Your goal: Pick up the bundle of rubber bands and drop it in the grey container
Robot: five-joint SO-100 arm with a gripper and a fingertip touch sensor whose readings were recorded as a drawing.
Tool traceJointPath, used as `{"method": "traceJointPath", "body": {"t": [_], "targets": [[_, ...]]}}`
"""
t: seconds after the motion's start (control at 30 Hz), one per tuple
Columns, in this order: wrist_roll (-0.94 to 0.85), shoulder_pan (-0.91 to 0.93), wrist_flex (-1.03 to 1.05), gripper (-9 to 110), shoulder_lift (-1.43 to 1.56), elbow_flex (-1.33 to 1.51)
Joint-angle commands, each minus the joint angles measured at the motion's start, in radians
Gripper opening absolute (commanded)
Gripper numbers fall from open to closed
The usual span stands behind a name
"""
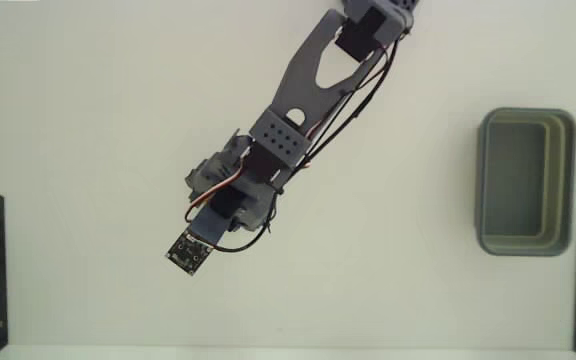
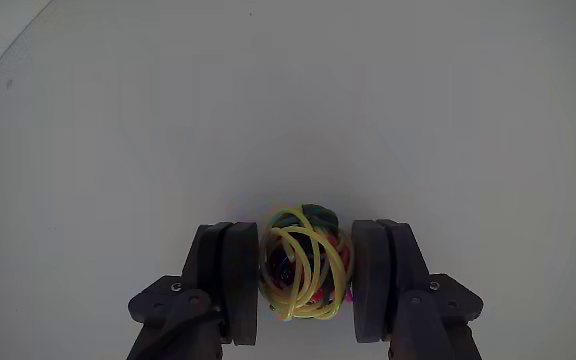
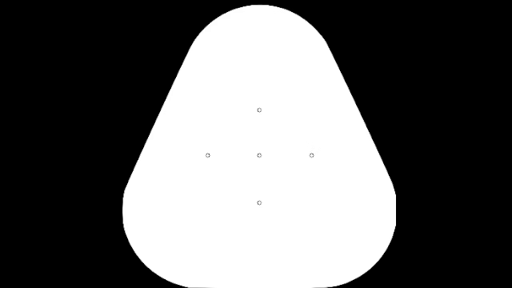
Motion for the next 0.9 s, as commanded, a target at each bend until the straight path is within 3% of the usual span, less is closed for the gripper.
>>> {"method": "traceJointPath", "body": {"t": [0.0, 0.87], "targets": [[0.005, 0.023, -0.002, 55, 0.038, -0.007], [0.005, 0.023, -0.002, 48, 0.038, -0.007]]}}
